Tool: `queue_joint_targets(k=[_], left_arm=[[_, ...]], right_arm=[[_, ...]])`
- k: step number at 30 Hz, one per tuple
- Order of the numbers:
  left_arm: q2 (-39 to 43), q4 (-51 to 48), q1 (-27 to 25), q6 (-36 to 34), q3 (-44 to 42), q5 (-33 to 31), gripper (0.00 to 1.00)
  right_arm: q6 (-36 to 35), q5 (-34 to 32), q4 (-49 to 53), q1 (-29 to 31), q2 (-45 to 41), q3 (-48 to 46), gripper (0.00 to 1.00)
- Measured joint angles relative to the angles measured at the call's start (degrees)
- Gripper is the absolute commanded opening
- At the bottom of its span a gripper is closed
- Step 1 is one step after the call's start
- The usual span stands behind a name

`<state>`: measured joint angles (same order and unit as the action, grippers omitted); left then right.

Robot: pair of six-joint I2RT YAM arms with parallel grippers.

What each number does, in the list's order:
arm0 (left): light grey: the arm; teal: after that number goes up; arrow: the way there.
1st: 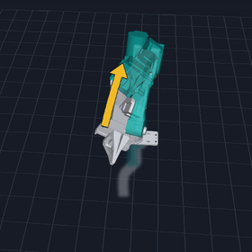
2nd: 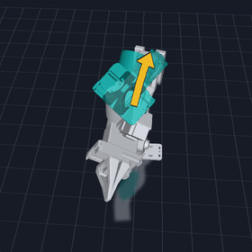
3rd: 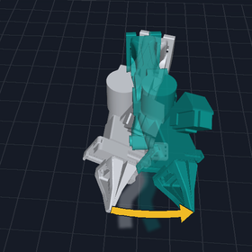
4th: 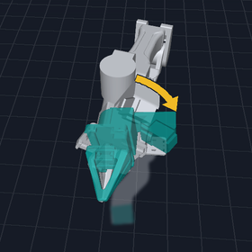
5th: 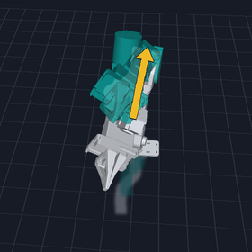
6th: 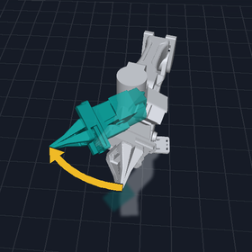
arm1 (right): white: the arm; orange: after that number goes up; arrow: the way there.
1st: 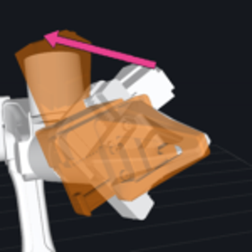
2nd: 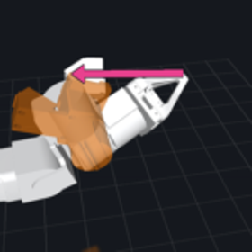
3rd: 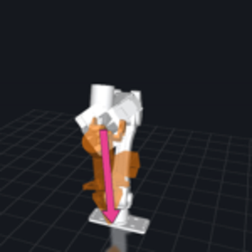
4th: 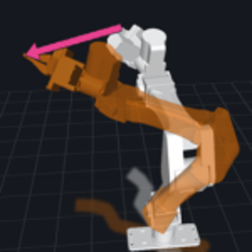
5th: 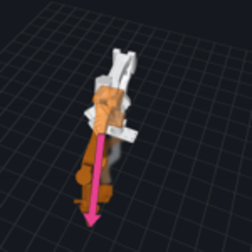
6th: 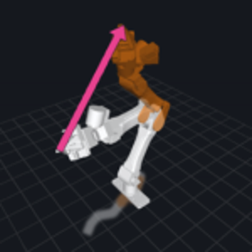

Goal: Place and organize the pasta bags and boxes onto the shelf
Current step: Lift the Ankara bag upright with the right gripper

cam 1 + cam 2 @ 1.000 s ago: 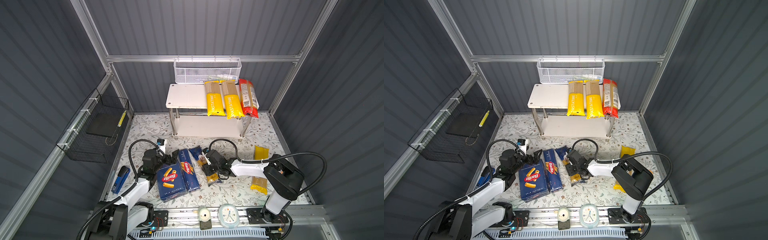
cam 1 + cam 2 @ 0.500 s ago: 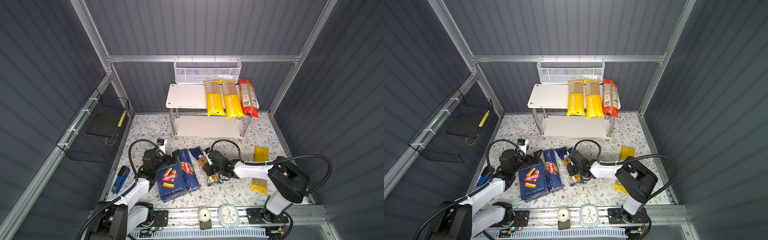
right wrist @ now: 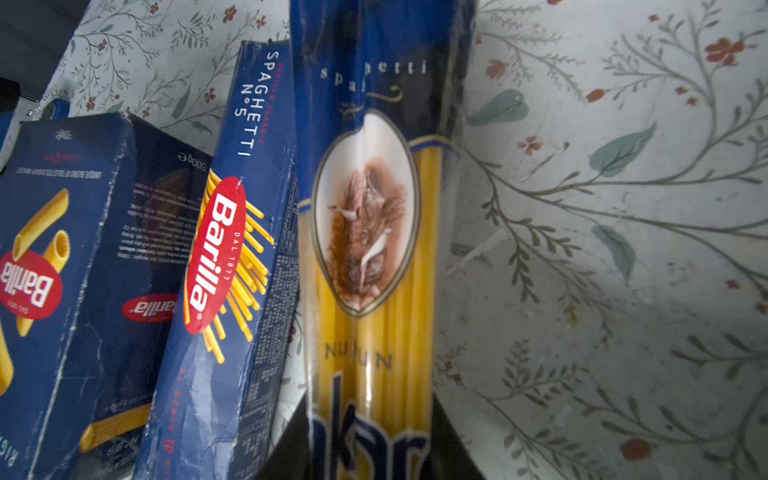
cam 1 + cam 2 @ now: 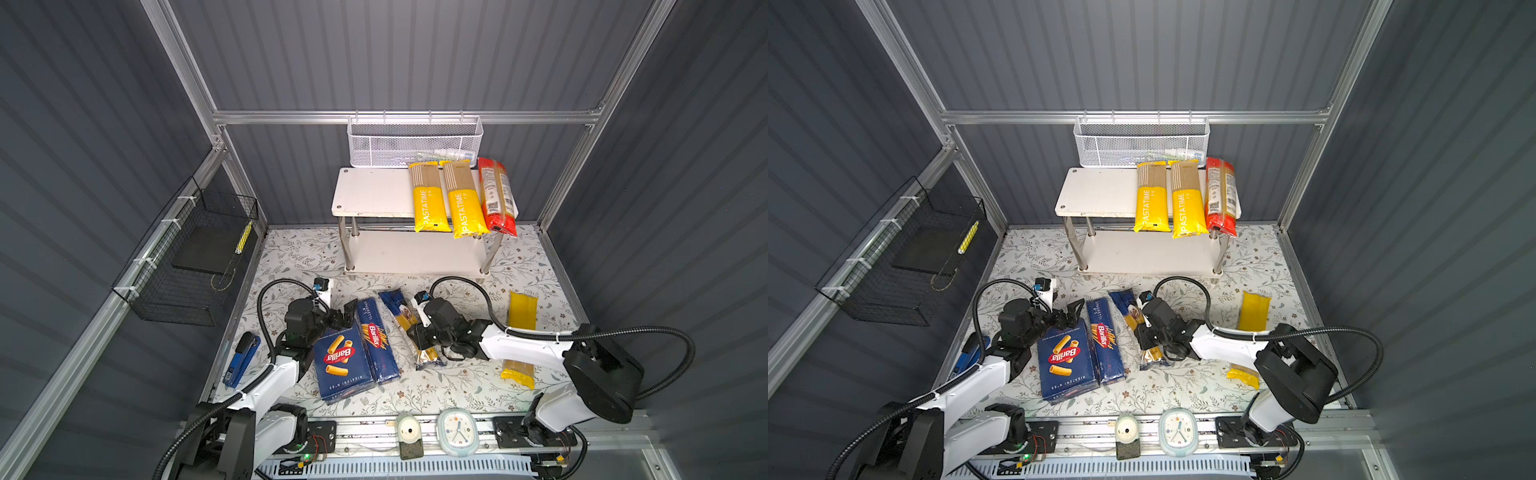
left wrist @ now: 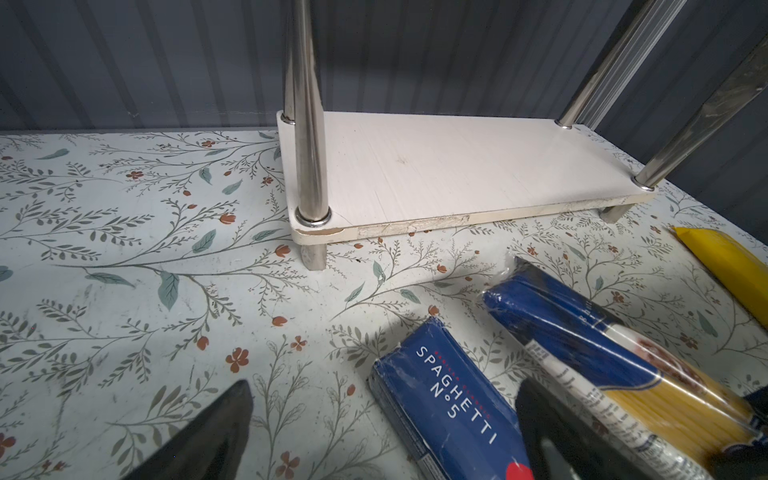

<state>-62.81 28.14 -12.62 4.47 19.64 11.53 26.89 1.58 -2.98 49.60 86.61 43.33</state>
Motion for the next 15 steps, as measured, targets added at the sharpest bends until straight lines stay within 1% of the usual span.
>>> queue_joint_targets(k=[8,15], left_arm=[[0.0,-0.1,0.0,0.0,0.0,0.0,1.00],[0.0,-0.2,0.0,0.0,0.0,0.0,1.00]], right_arm=[[0.1,0.4,0.2,-0.3,-0.6,0.0,0.26],[-1.2,0.6,2.2,-0.3,-5.1,0.3,0.25]])
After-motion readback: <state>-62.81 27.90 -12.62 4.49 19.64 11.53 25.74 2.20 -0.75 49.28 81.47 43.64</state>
